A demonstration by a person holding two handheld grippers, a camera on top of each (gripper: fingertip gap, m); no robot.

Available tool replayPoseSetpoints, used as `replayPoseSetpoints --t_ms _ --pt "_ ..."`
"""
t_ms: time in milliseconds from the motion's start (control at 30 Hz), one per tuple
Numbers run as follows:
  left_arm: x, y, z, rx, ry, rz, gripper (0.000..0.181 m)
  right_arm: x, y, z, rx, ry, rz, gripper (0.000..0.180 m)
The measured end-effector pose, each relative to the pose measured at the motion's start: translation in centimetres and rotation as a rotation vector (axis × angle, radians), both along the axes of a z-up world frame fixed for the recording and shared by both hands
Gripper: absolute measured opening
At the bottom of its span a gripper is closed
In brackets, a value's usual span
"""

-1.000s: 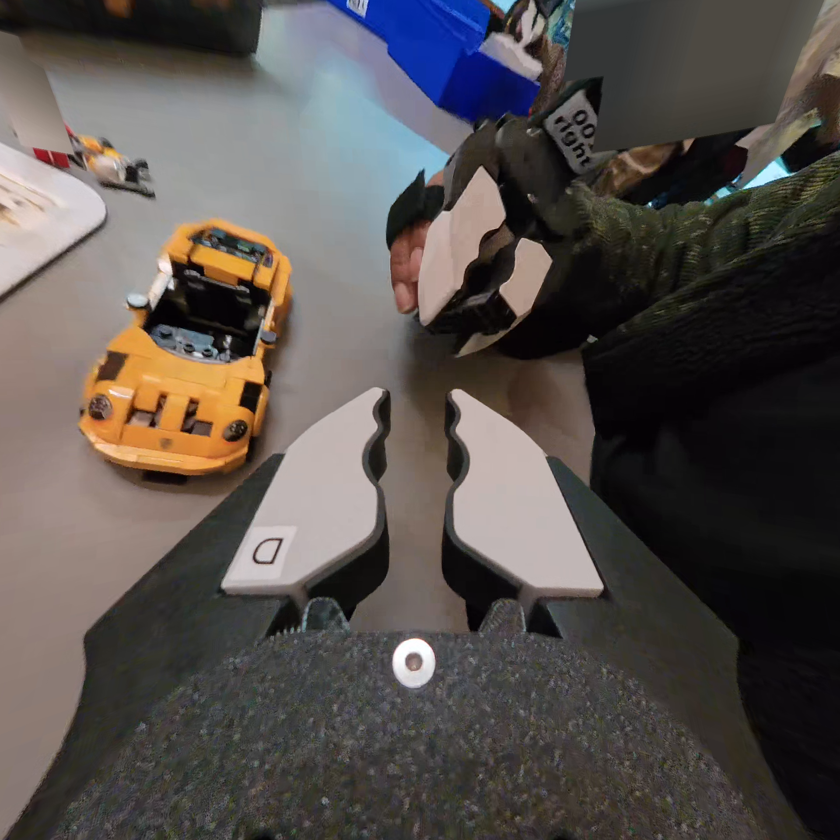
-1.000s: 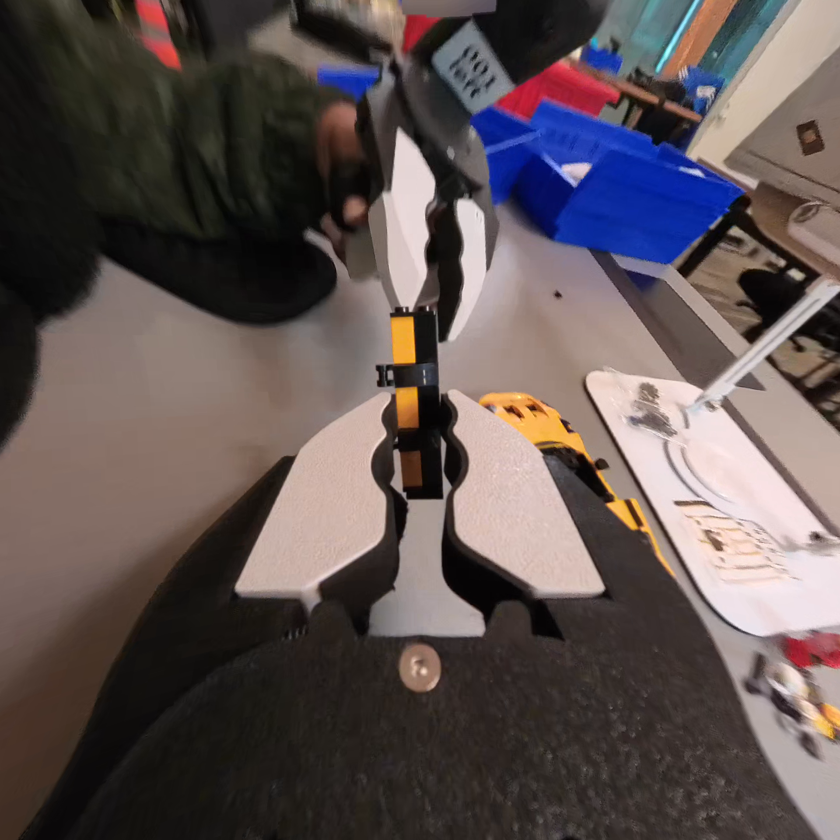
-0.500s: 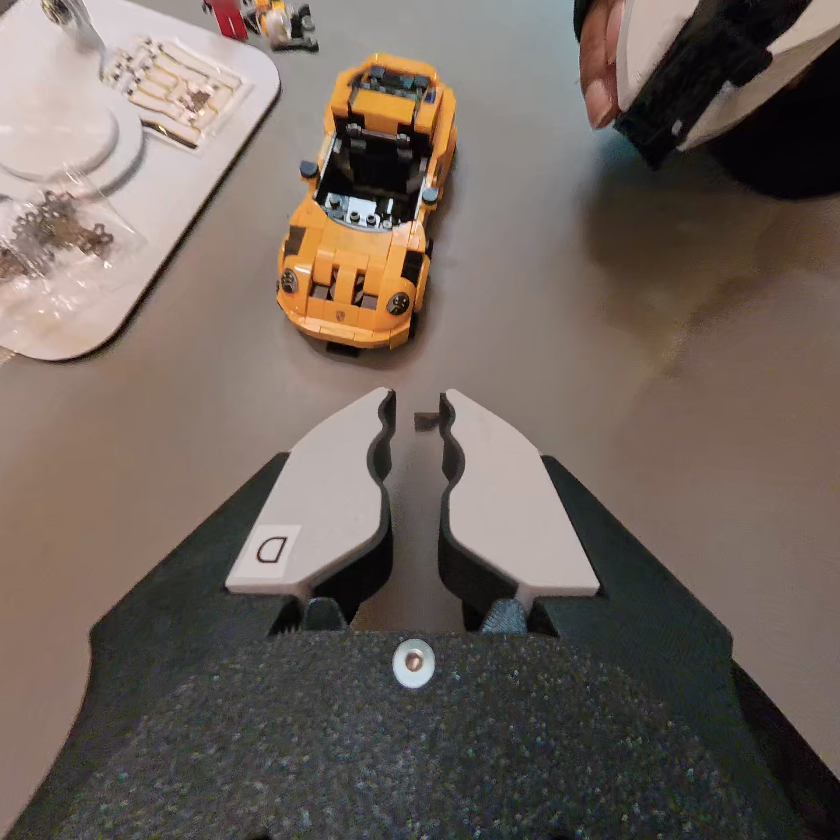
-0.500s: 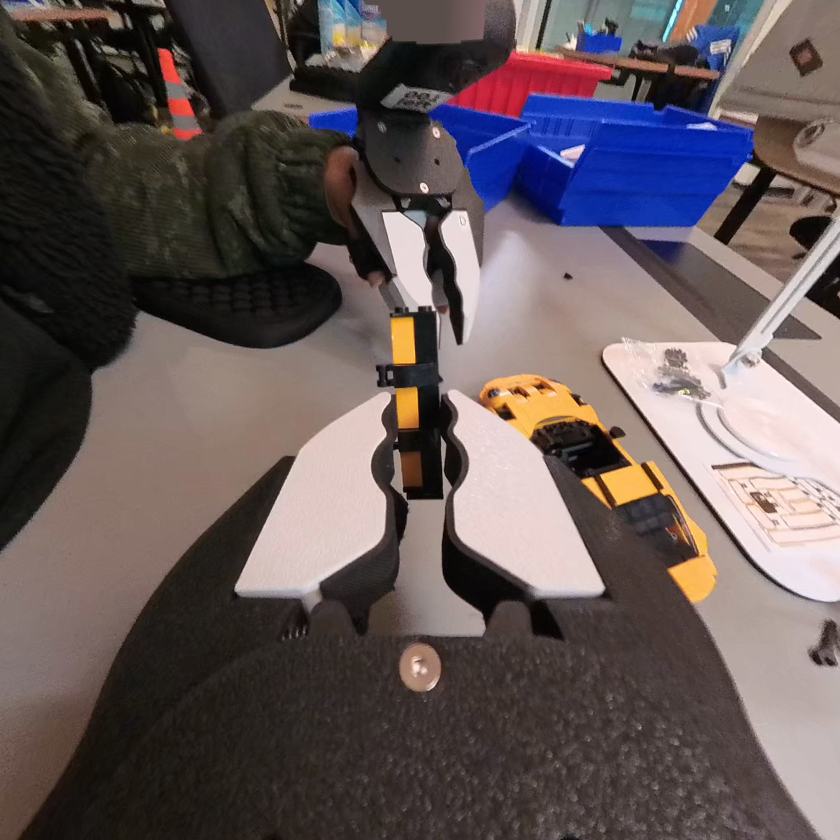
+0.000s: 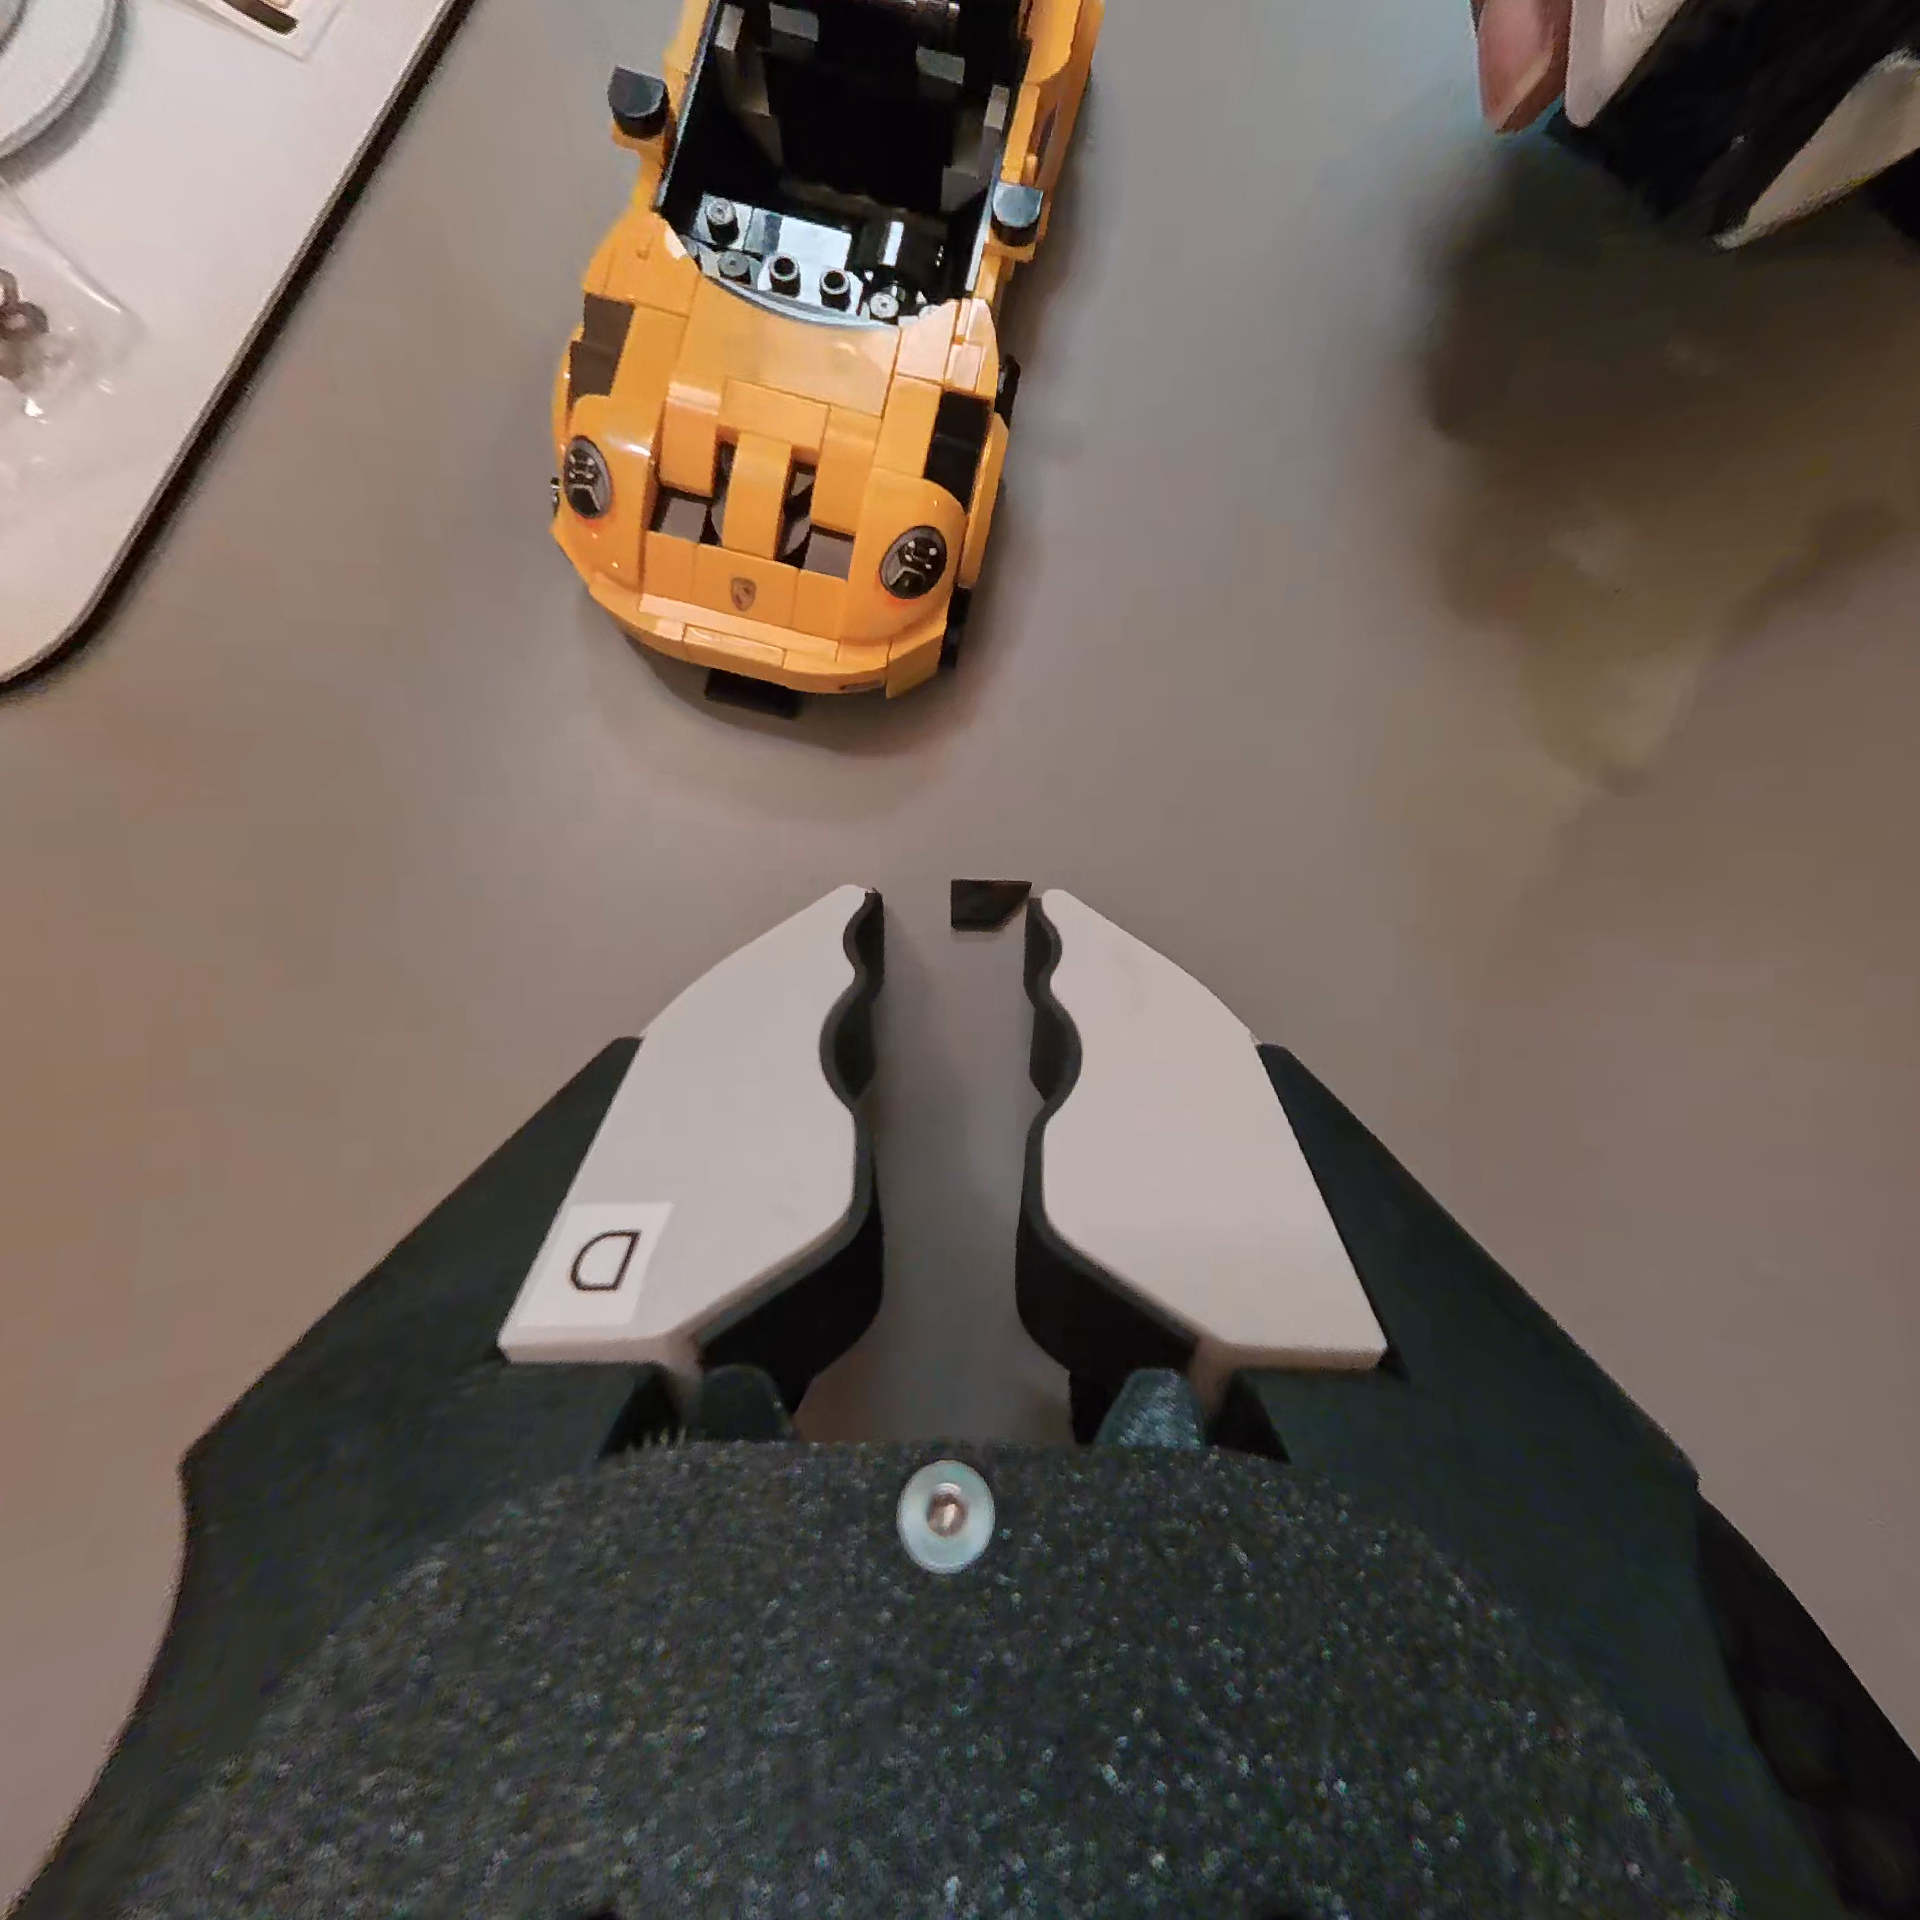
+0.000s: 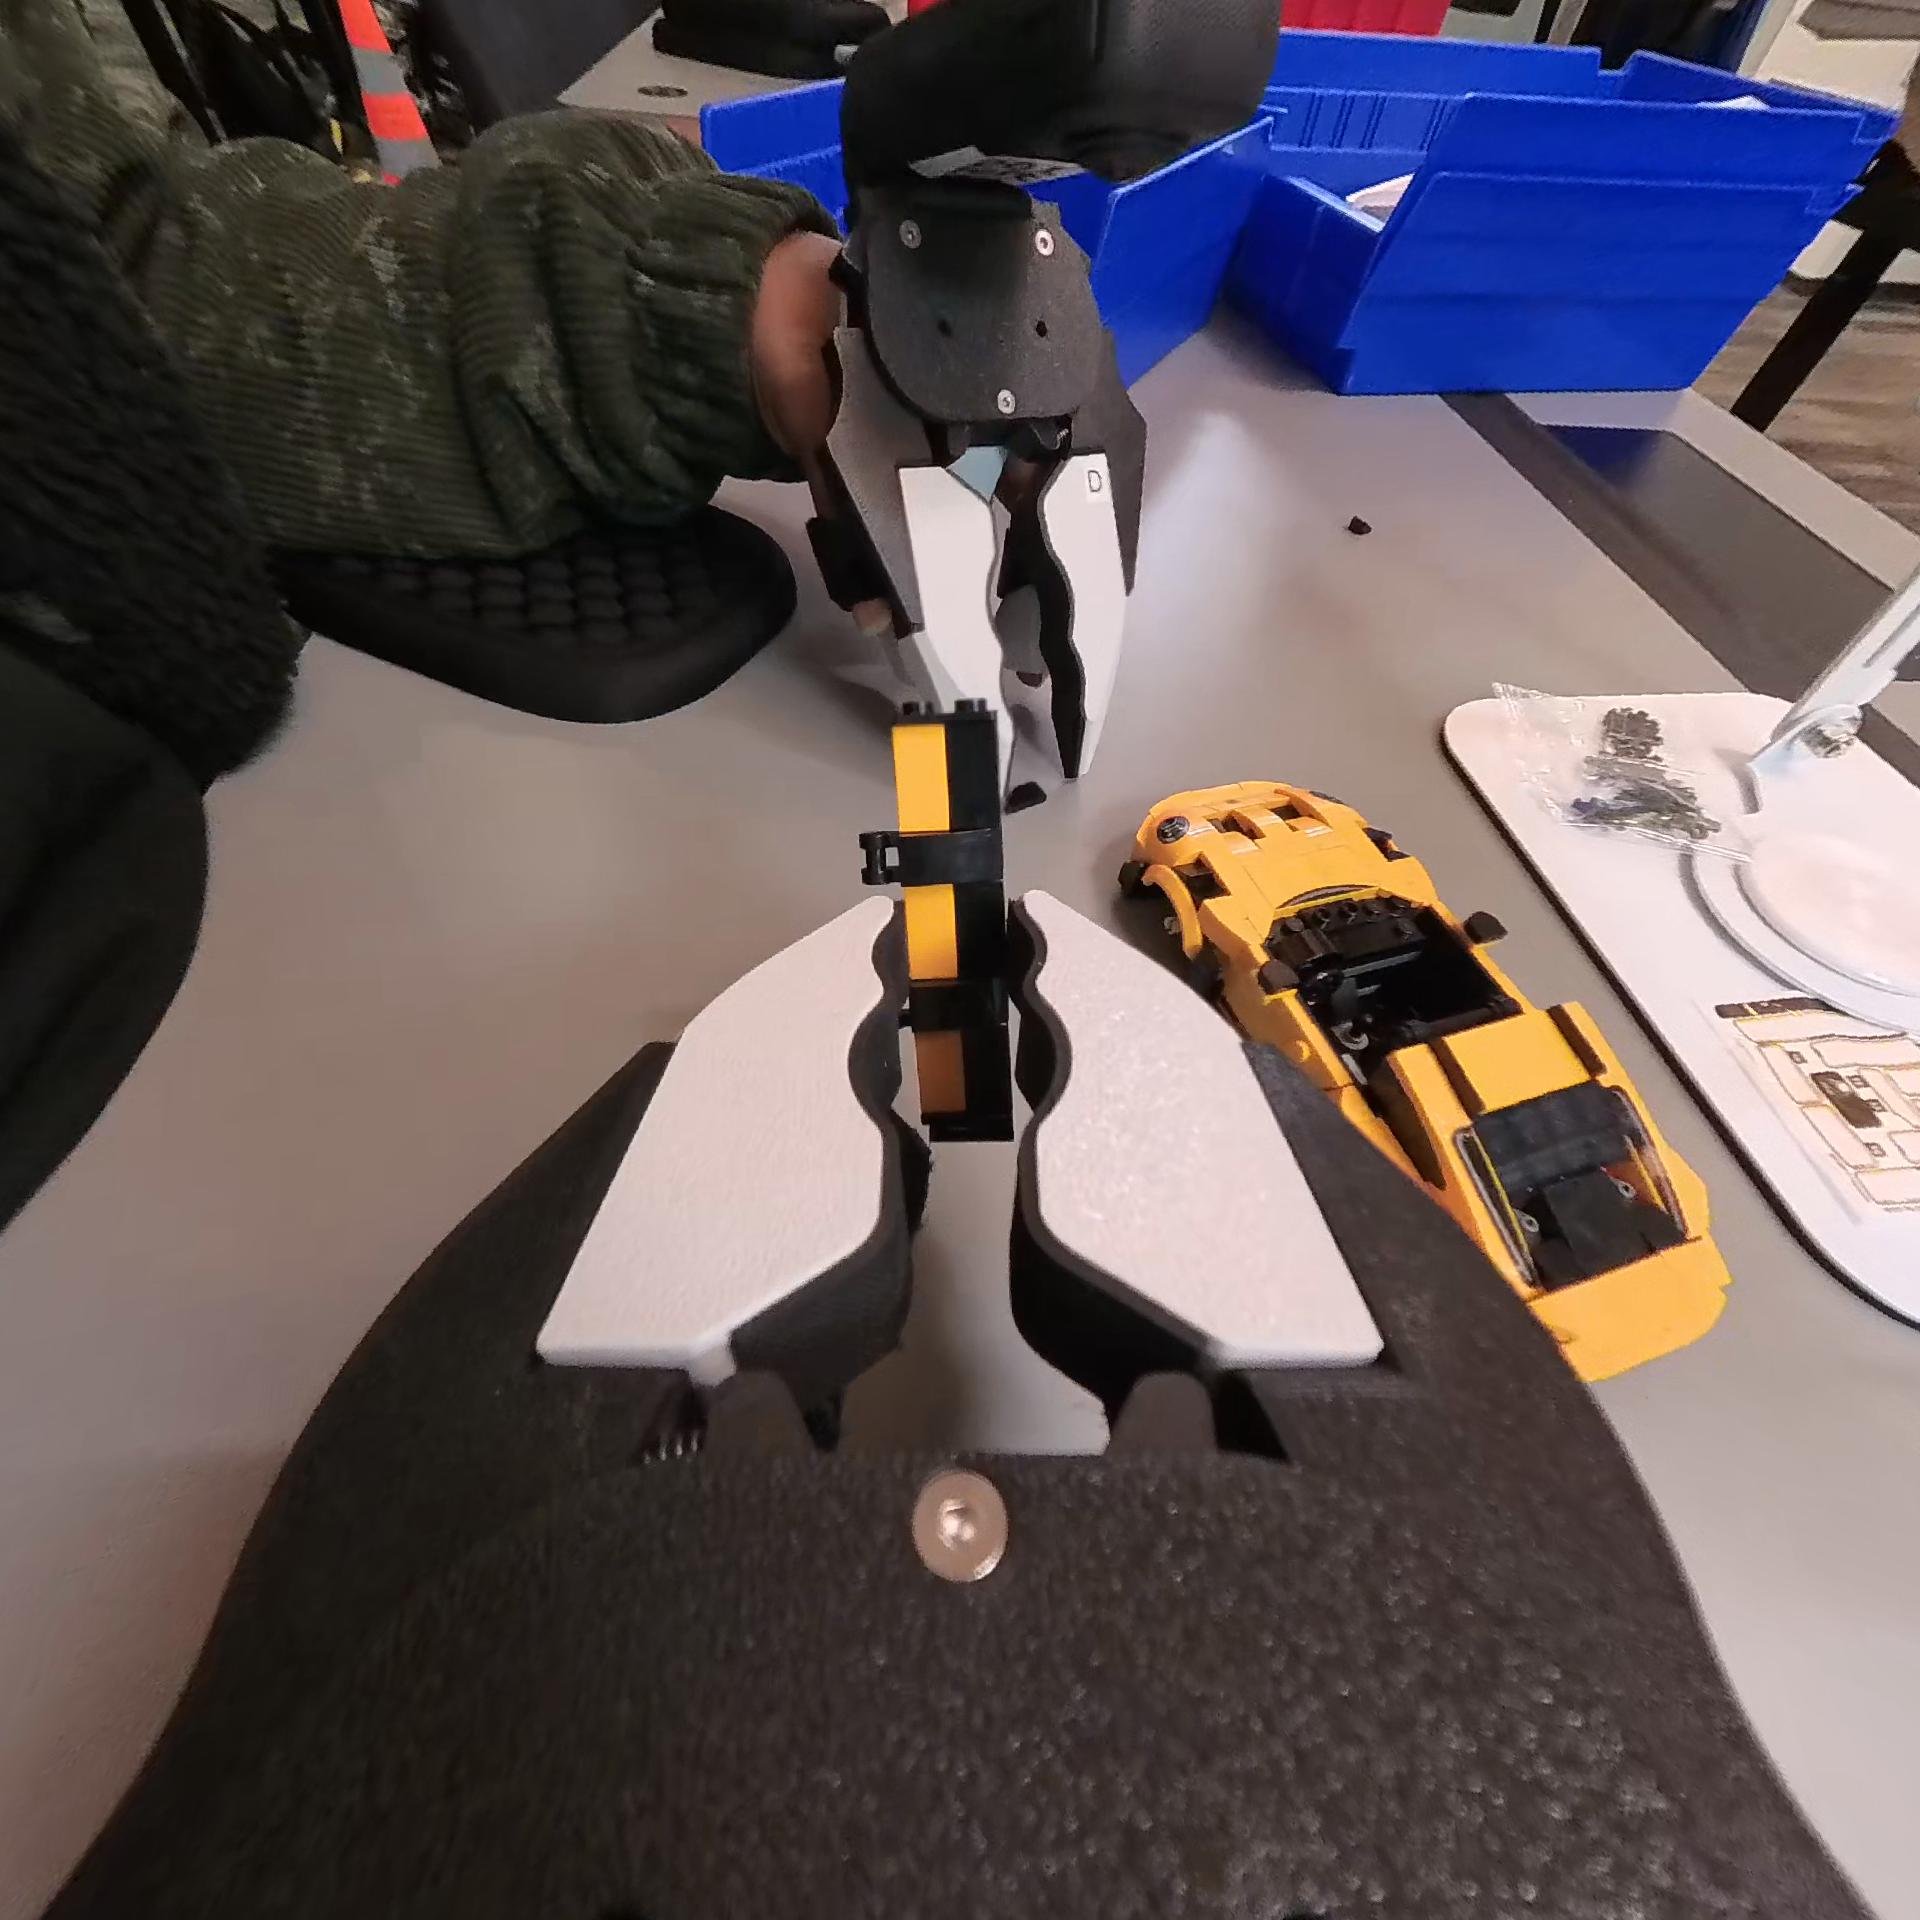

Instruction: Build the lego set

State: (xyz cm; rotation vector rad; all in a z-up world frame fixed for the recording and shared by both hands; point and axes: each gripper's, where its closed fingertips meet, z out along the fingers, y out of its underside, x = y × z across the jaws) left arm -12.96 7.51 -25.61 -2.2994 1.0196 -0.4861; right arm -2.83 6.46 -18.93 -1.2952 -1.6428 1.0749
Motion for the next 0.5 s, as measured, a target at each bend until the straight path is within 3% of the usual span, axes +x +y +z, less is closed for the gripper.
replayPoseSetpoints --t_ms 500 --pt "0.36 -0.20 -0.12 0.044 0.052 -0.044 0.012 0.08 0.28 0.06 -0.007 0.000 -0.019 0.017"
